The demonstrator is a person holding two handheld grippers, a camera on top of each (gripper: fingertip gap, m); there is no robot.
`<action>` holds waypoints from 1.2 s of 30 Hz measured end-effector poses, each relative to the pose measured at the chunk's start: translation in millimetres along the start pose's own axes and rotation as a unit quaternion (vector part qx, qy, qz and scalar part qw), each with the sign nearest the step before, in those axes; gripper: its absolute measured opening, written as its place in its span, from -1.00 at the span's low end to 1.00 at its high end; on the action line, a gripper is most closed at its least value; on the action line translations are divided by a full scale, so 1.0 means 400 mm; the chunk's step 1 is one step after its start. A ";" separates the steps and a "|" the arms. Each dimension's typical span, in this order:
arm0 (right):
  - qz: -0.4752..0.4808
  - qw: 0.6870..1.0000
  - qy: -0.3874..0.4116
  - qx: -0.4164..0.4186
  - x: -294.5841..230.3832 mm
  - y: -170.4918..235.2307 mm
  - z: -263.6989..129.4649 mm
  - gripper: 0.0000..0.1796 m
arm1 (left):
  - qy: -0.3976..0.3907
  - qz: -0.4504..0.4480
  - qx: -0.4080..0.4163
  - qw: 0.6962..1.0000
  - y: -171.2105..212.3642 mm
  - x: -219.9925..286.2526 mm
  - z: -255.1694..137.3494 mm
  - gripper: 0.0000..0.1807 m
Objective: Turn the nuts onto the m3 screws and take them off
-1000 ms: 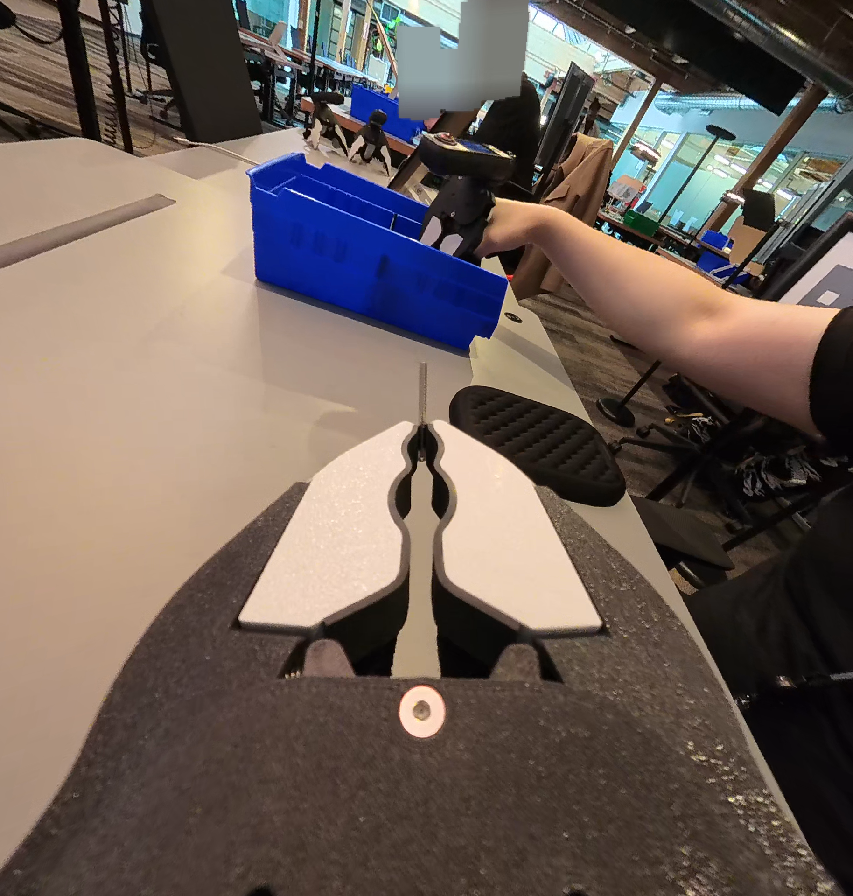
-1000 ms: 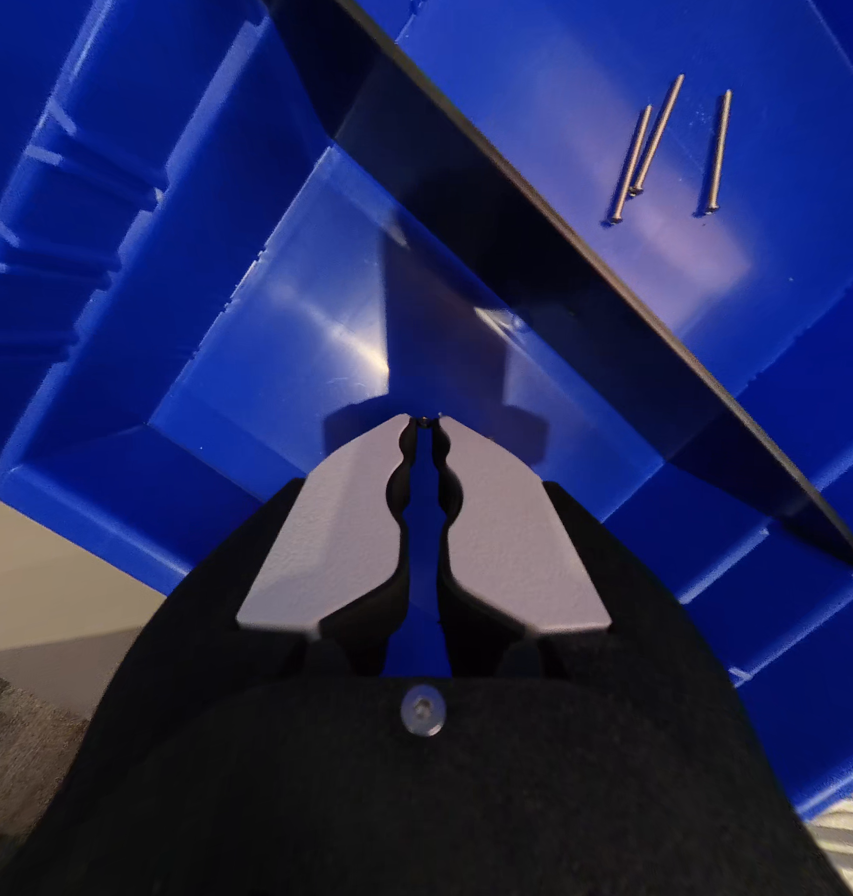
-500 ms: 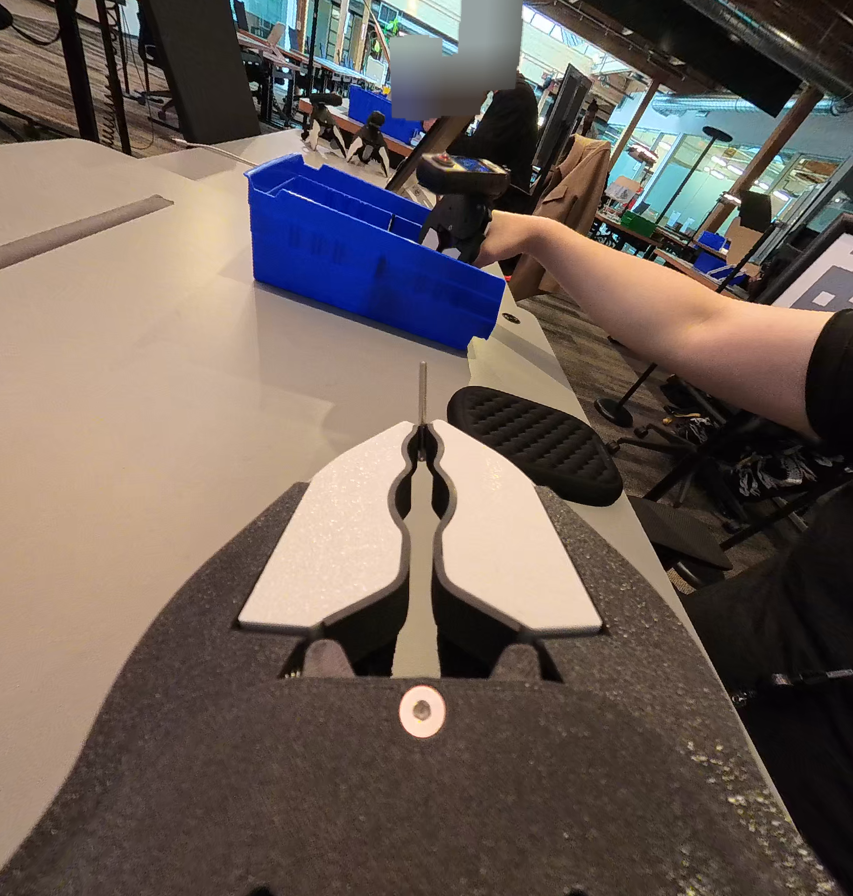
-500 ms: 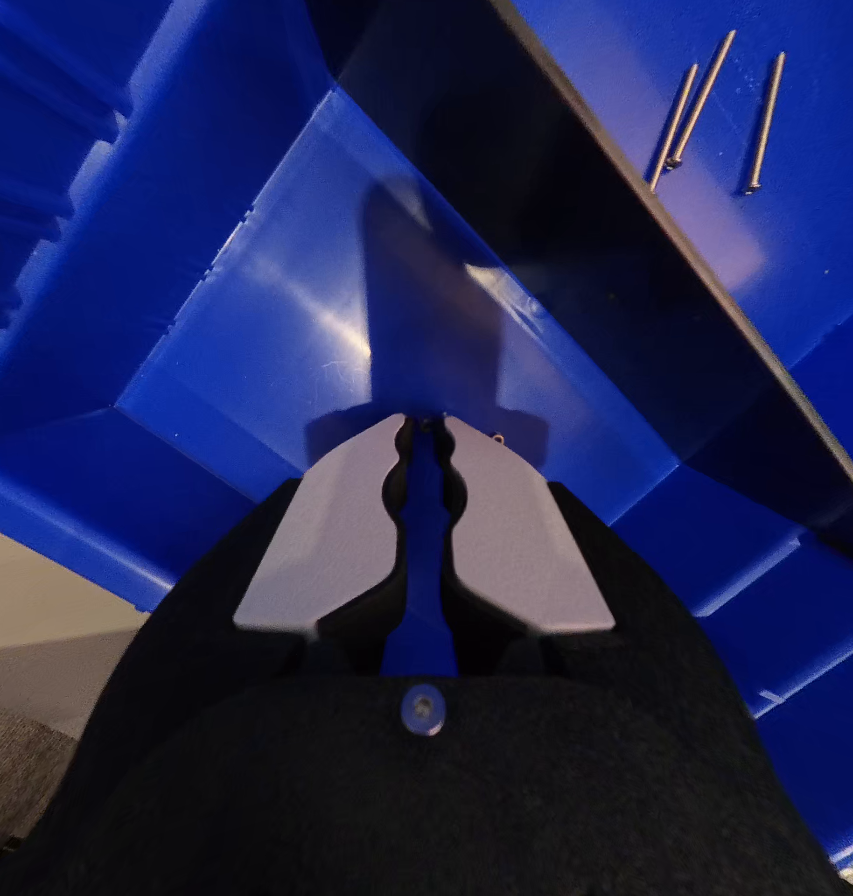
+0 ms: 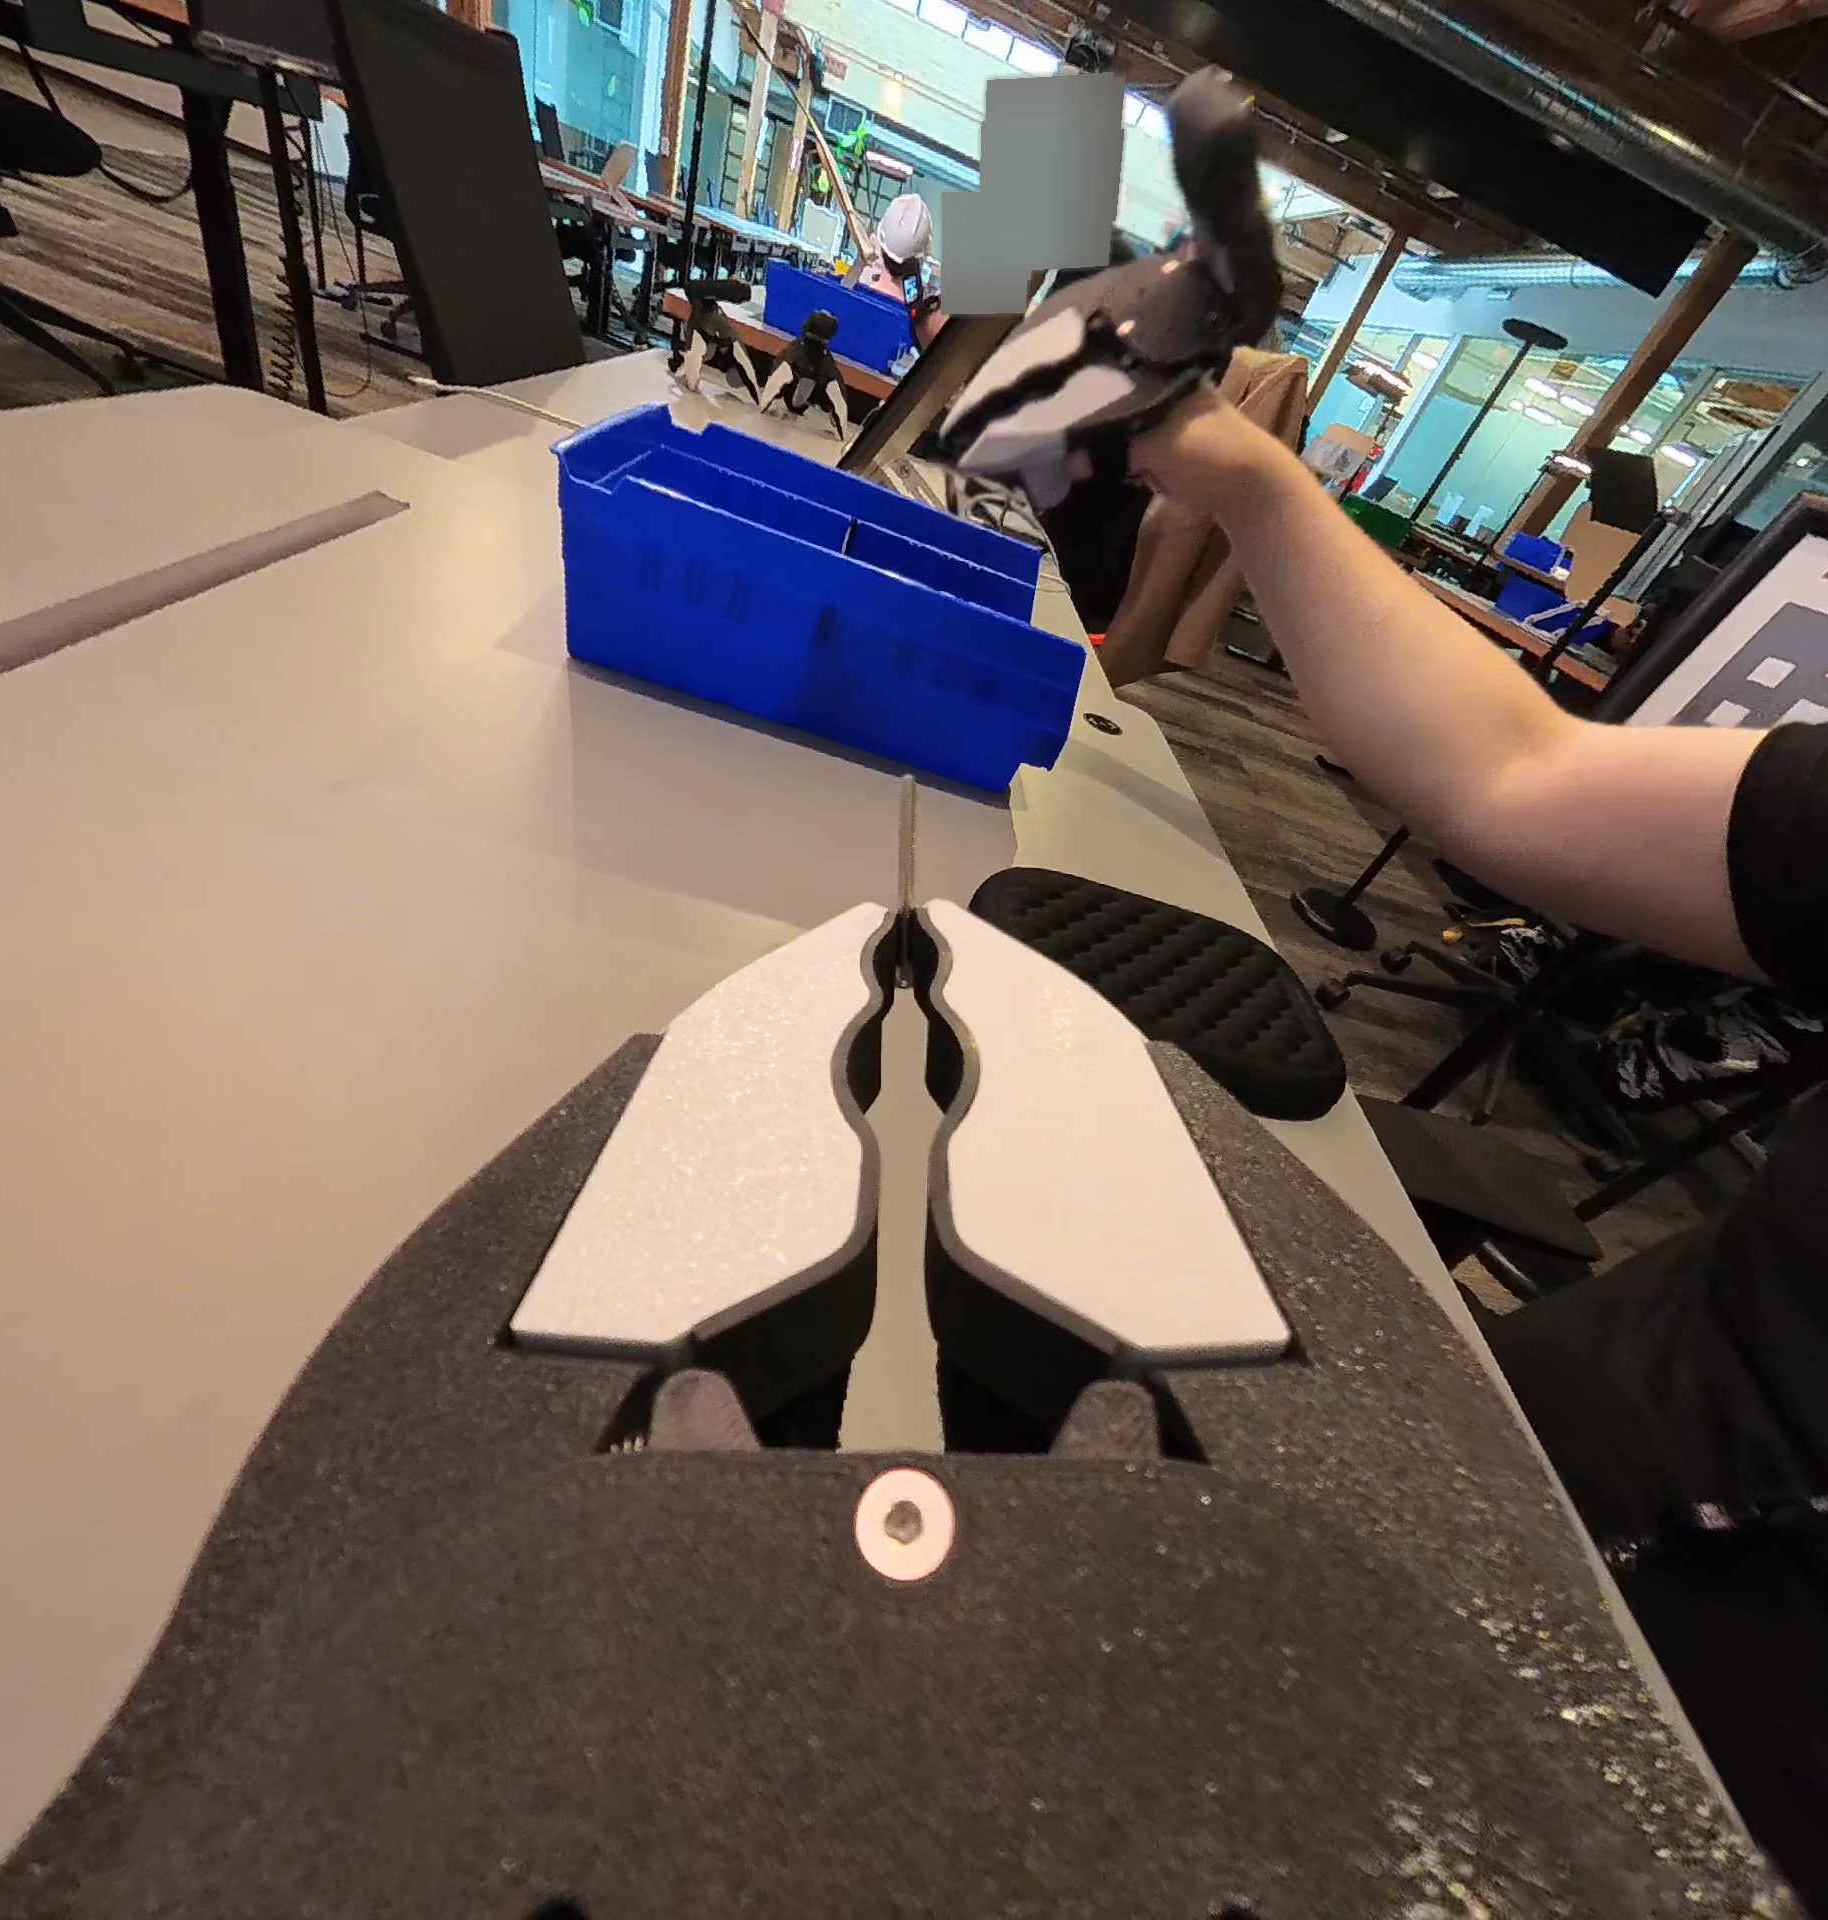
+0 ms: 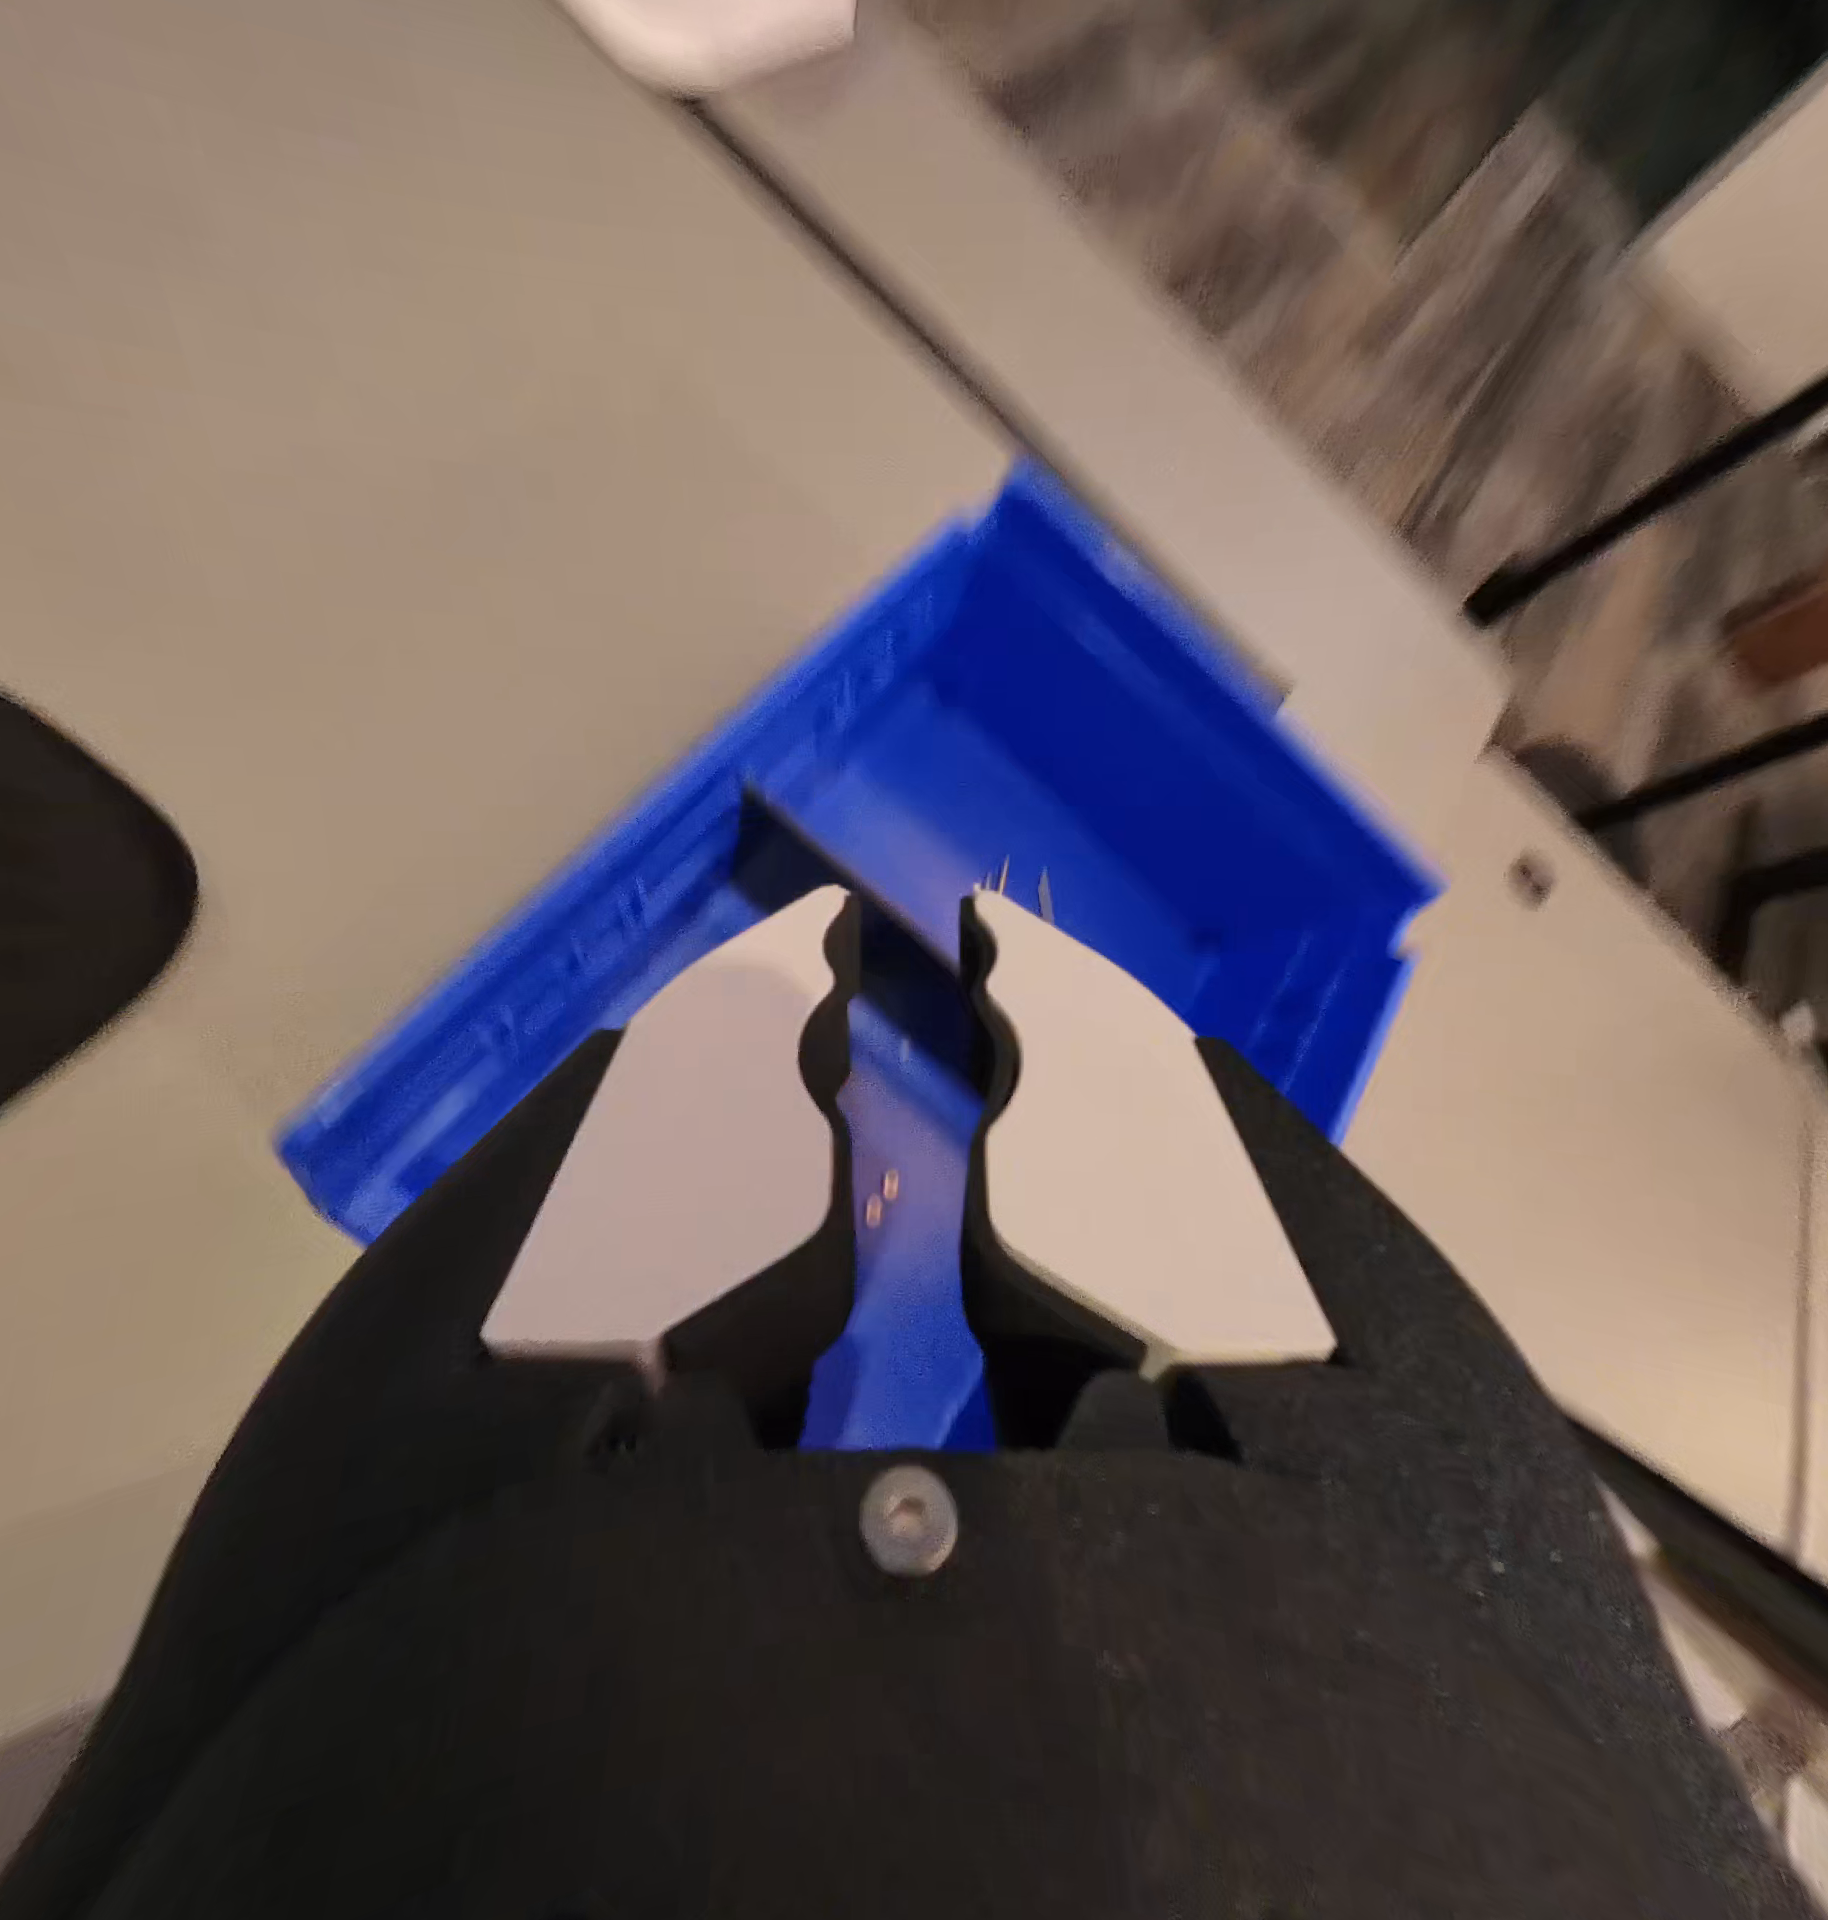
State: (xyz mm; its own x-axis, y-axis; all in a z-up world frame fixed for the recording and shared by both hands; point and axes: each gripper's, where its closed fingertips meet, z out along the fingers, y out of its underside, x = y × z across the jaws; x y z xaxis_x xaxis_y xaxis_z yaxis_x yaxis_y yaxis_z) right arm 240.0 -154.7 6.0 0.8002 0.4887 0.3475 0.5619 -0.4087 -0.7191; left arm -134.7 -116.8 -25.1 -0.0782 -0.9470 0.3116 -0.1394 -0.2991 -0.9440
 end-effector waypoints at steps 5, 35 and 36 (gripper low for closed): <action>-0.045 0.978 -0.021 0.205 -0.164 -0.301 -0.040 -0.78 | -0.003 0.013 0.010 1.000 -0.009 0.005 0.003 -0.98; 0.125 0.855 -0.364 0.348 -0.730 -0.606 0.278 -0.97 | 0.008 0.034 0.051 0.998 -0.056 0.033 -0.013 -0.98; 0.127 0.854 -0.364 0.350 -0.729 -0.606 0.278 -0.97 | 0.009 0.033 0.051 0.998 -0.056 0.033 -0.013 -0.98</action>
State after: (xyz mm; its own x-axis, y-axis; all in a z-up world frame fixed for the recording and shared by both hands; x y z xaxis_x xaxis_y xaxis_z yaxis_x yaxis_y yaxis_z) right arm -153.0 -112.4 12.2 0.3915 0.9068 -0.1564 -0.0768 -0.1372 -0.9876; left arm -137.6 -122.1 0.9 -0.1007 -0.9632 0.2491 -0.0313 -0.2472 -0.9685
